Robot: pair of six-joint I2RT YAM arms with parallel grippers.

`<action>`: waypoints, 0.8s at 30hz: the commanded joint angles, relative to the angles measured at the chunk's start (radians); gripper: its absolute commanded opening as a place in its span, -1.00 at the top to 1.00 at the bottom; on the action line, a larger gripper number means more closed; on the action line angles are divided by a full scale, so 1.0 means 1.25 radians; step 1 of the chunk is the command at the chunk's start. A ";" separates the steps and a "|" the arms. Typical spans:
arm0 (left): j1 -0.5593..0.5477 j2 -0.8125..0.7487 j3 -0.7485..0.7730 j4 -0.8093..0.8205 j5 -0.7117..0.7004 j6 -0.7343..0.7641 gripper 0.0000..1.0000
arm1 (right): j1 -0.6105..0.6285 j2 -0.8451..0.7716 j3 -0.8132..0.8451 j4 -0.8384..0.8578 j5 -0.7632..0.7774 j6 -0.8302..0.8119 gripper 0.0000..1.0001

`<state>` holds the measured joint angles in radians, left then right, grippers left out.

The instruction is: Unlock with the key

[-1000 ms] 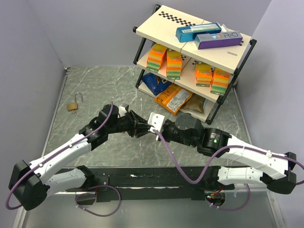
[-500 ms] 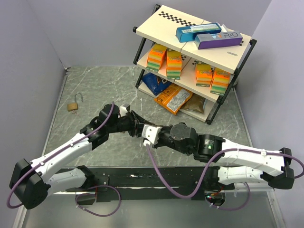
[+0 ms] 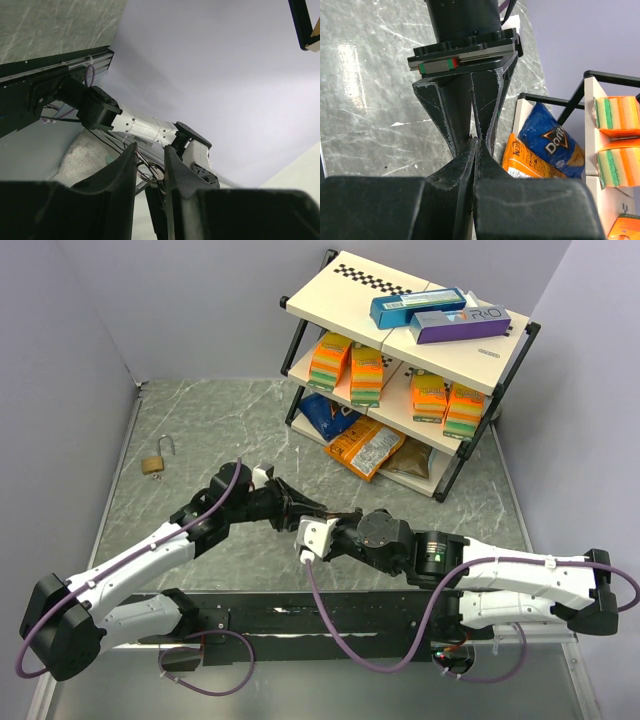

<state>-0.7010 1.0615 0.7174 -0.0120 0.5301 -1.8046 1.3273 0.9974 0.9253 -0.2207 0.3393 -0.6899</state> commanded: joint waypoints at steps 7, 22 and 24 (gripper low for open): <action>0.000 -0.018 -0.034 0.029 0.014 -0.087 0.38 | 0.008 -0.053 -0.005 -0.001 0.001 -0.011 1.00; 0.012 -0.039 -0.029 -0.019 -0.002 -0.068 0.24 | 0.022 -0.053 -0.006 -0.022 -0.014 -0.022 1.00; 0.013 -0.036 -0.025 -0.021 -0.001 -0.065 0.24 | 0.027 -0.053 -0.010 -0.019 -0.010 -0.029 1.00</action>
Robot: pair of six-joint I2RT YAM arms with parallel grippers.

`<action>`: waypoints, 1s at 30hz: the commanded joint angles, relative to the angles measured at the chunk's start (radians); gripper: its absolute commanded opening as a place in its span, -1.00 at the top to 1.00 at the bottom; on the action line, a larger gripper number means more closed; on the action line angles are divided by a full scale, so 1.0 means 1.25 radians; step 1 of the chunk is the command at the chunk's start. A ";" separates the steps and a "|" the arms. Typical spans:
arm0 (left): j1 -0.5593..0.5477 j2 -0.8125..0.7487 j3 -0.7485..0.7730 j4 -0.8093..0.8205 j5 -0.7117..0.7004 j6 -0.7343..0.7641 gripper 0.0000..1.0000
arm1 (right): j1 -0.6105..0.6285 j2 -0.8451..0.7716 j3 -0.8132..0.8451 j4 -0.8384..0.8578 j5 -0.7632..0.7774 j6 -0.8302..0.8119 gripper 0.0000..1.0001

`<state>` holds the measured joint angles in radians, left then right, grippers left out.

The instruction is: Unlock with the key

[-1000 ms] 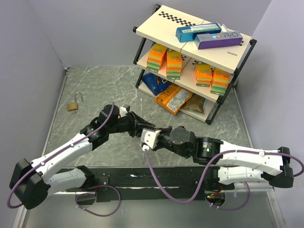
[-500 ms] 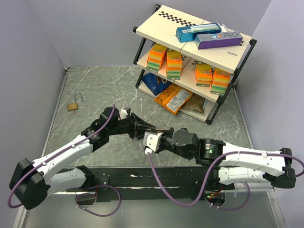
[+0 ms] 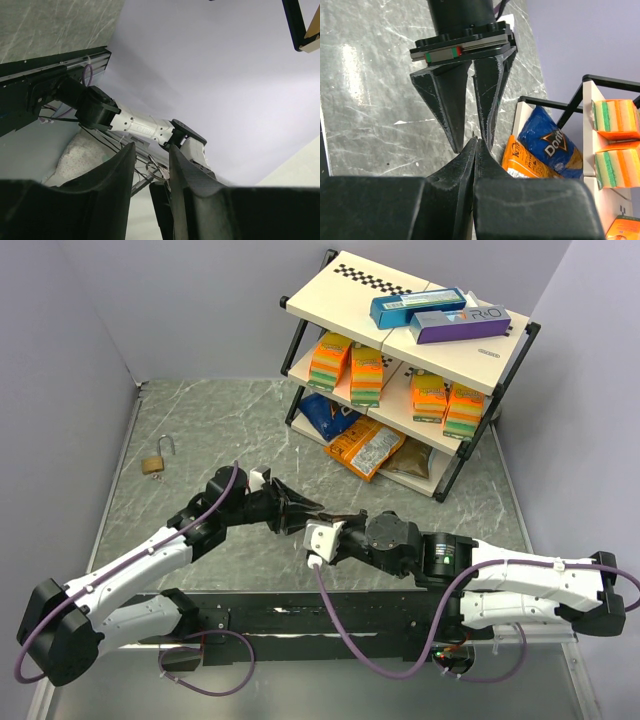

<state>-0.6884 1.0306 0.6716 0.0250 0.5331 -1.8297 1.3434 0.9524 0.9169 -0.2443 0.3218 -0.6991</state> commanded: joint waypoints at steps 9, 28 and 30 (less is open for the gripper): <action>0.003 -0.001 0.017 -0.051 0.004 -0.038 0.47 | 0.026 -0.016 -0.013 0.000 0.006 -0.048 0.99; 0.009 0.001 0.022 -0.074 -0.081 0.030 0.98 | 0.052 -0.007 -0.044 0.015 0.058 -0.047 0.68; 0.011 -0.019 0.020 -0.063 -0.133 0.084 0.98 | 0.053 -0.005 -0.038 0.014 0.068 -0.005 0.52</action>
<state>-0.6872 1.0447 0.6716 0.0113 0.4973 -1.7931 1.3983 0.9520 0.8623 -0.2401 0.3588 -0.7685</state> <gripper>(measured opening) 0.021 0.165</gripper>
